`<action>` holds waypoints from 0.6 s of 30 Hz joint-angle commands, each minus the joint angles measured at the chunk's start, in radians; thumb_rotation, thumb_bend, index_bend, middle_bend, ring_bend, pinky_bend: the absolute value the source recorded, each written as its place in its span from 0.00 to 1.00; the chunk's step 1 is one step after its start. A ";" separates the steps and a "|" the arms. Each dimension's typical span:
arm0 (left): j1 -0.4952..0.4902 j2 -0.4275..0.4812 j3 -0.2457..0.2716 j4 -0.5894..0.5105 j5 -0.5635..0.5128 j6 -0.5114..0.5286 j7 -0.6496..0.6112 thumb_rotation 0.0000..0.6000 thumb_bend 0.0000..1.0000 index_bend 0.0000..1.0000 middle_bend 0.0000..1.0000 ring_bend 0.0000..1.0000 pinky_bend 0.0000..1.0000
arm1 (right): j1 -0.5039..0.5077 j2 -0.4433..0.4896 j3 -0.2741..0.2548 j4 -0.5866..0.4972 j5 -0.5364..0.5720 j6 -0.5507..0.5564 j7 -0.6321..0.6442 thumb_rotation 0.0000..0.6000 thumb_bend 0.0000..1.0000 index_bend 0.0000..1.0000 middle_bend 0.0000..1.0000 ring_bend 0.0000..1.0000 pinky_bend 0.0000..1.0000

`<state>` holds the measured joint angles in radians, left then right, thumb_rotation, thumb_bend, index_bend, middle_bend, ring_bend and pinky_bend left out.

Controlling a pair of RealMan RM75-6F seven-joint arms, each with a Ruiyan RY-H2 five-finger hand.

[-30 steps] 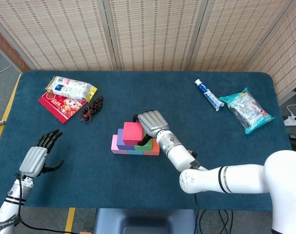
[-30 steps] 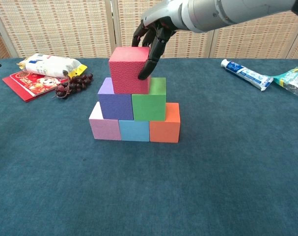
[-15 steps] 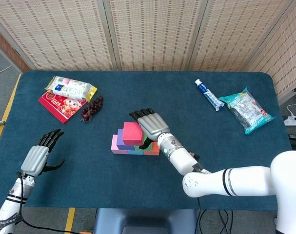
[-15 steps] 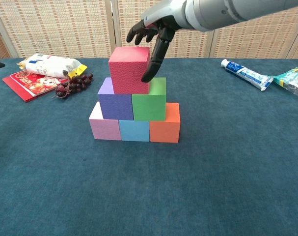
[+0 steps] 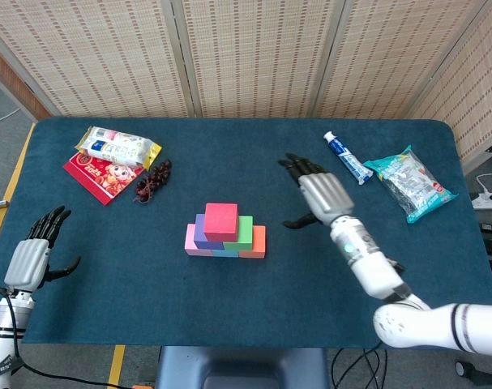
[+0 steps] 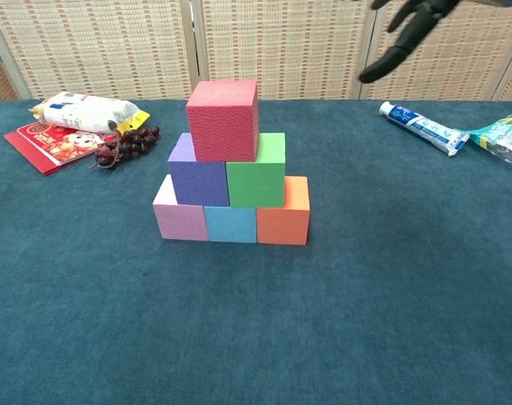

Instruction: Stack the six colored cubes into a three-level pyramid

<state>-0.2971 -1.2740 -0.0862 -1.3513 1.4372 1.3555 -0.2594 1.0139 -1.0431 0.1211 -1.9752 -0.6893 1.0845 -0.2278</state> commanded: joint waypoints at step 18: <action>0.160 -0.036 0.063 -0.100 0.009 0.167 0.221 1.00 0.31 0.05 0.00 0.00 0.09 | -0.765 -0.136 -0.289 0.456 -0.671 0.539 0.483 1.00 0.11 0.00 0.02 0.00 0.00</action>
